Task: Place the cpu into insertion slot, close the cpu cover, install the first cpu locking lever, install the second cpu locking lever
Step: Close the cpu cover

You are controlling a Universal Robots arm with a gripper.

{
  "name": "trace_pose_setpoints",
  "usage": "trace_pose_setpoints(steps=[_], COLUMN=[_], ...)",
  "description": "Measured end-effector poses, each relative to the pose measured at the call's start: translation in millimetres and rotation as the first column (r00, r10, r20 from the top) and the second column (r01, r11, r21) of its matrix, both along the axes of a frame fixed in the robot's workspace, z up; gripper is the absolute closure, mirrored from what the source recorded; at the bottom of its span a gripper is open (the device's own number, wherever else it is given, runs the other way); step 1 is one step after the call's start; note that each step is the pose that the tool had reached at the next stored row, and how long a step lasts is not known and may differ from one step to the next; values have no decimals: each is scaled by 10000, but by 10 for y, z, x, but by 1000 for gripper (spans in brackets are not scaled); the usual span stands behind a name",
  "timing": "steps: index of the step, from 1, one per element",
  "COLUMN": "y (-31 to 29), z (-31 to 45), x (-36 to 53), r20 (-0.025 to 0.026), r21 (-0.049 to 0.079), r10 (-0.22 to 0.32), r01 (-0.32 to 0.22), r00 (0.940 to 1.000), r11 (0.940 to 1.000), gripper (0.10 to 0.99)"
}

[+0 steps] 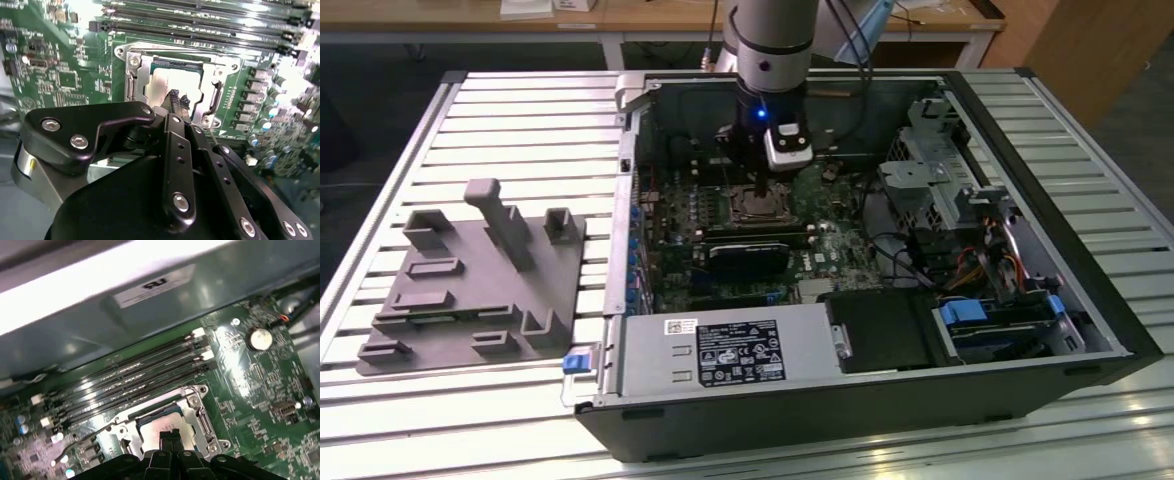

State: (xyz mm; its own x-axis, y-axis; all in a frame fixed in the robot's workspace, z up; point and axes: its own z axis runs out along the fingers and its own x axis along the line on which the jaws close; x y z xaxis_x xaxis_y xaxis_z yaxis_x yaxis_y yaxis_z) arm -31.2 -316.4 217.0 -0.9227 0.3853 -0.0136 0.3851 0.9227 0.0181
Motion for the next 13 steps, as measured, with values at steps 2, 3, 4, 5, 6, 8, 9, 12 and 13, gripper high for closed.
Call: trace_pose_setpoints(steps=[2,3,4,5,6,8,9,12,13], y=[0,0,0,0,0,0,0,0,0], z=[-1,-1,-1,-2,-2,-3,-3,-4,-4], x=[0,0,0,0,0,0,0,0,0], r20=[0,0,0,0,0,0,0,0,0], r21=[0,0,0,0,-1,0,0,0,0], r10=[370,551,729,909,1089,1446,1622,2168,2344], r01=[-370,-551,-729,-909,-1089,-1446,-1622,-2168,-2344], r00=[9993,9985,9973,9959,9941,9895,9868,9762,9721], r11=[9993,9985,9973,9959,9941,9895,9868,9762,9721], gripper=[980,980,980,980,980,980,980,980,980])
